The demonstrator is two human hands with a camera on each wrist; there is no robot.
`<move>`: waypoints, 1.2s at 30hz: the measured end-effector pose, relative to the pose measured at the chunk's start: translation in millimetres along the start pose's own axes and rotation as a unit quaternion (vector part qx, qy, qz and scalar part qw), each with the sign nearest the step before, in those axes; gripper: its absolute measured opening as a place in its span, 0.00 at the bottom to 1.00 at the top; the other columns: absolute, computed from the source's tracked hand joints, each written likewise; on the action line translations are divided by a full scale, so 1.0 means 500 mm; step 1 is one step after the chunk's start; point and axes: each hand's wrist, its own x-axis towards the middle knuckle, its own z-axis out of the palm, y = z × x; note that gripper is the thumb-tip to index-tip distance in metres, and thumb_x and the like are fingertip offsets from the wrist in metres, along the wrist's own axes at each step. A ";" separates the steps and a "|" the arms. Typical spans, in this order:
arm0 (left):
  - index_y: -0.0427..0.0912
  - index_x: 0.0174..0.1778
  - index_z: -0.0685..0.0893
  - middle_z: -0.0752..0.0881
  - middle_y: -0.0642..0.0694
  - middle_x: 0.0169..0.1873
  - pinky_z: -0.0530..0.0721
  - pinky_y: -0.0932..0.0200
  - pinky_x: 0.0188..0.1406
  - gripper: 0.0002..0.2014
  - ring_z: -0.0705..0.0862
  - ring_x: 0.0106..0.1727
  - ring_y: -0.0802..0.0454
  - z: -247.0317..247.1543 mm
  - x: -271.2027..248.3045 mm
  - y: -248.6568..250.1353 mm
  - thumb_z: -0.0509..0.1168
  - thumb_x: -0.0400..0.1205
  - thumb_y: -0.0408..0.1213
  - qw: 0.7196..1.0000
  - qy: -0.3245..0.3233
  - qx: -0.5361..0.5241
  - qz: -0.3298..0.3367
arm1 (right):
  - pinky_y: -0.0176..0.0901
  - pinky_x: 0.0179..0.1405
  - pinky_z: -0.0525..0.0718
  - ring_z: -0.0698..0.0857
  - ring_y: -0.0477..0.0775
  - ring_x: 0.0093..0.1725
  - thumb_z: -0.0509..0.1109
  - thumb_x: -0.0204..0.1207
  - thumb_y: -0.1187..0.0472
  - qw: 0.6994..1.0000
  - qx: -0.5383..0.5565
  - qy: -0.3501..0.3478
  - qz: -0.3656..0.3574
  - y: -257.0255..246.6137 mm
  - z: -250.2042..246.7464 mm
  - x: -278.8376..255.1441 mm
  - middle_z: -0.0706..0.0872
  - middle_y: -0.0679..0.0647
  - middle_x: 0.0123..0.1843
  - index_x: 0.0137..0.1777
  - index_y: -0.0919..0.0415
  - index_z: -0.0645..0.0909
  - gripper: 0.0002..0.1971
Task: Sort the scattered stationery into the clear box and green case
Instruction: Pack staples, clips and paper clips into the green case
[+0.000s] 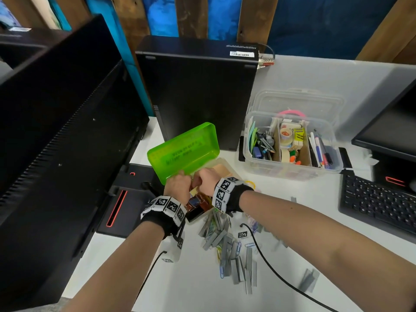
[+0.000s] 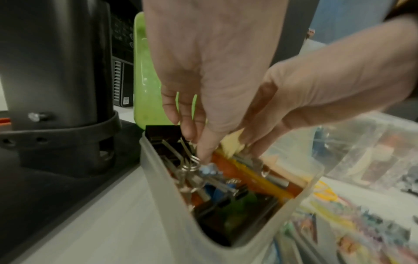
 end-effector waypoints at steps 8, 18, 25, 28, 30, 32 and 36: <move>0.42 0.62 0.81 0.77 0.41 0.58 0.81 0.50 0.55 0.14 0.81 0.61 0.40 -0.006 -0.007 0.000 0.63 0.81 0.30 0.998 -0.003 -0.054 -0.022 | 0.48 0.49 0.85 0.86 0.60 0.47 0.64 0.73 0.72 0.999 -0.031 0.015 0.009 -0.001 0.026 0.015 0.88 0.57 0.44 0.34 0.53 0.83 0.14; 0.40 0.61 0.81 0.77 0.39 0.60 0.78 0.51 0.58 0.17 0.79 0.63 0.40 0.013 0.001 -0.004 0.66 0.76 0.28 0.990 -0.066 -0.120 -0.017 | 0.44 0.50 0.80 0.84 0.59 0.54 0.65 0.73 0.75 0.999 0.045 0.002 0.015 0.022 0.018 -0.010 0.88 0.61 0.51 0.50 0.65 0.86 0.11; 0.38 0.62 0.78 0.76 0.39 0.59 0.80 0.49 0.57 0.17 0.79 0.63 0.39 0.017 -0.006 0.004 0.66 0.77 0.26 0.994 -0.040 -0.097 -0.019 | 0.40 0.47 0.75 0.82 0.61 0.55 0.62 0.73 0.77 0.998 0.060 -0.013 -0.031 0.024 0.014 -0.034 0.86 0.63 0.53 0.54 0.66 0.84 0.15; 0.41 0.63 0.77 0.77 0.41 0.59 0.81 0.48 0.55 0.18 0.77 0.64 0.40 0.001 -0.010 0.018 0.64 0.78 0.28 0.997 -0.022 -0.076 -0.022 | 0.35 0.49 0.68 0.78 0.55 0.54 0.61 0.73 0.77 0.996 0.071 0.009 -0.049 0.032 -0.007 -0.054 0.84 0.58 0.53 0.55 0.66 0.84 0.15; 0.42 0.64 0.78 0.79 0.41 0.59 0.82 0.48 0.54 0.16 0.79 0.62 0.40 -0.013 -0.011 0.038 0.63 0.79 0.31 0.998 0.011 -0.059 -0.015 | 0.39 0.53 0.72 0.77 0.52 0.52 0.62 0.73 0.76 0.995 0.079 0.024 -0.053 0.046 -0.023 -0.070 0.83 0.52 0.50 0.57 0.64 0.84 0.16; 0.42 0.61 0.80 0.81 0.41 0.57 0.83 0.47 0.52 0.13 0.82 0.59 0.40 -0.027 -0.008 0.070 0.62 0.81 0.34 0.998 0.041 -0.045 0.005 | 0.46 0.59 0.77 0.79 0.56 0.54 0.63 0.72 0.74 0.995 0.074 0.045 -0.041 0.075 -0.041 -0.091 0.82 0.56 0.53 0.56 0.62 0.84 0.16; 0.41 0.62 0.78 0.81 0.42 0.57 0.82 0.49 0.46 0.13 0.84 0.55 0.41 -0.038 -0.004 0.169 0.57 0.84 0.38 0.993 0.059 0.030 0.094 | 0.39 0.52 0.76 0.80 0.53 0.49 0.66 0.73 0.73 0.997 0.059 0.055 0.013 0.172 -0.107 -0.167 0.81 0.54 0.50 0.55 0.61 0.84 0.14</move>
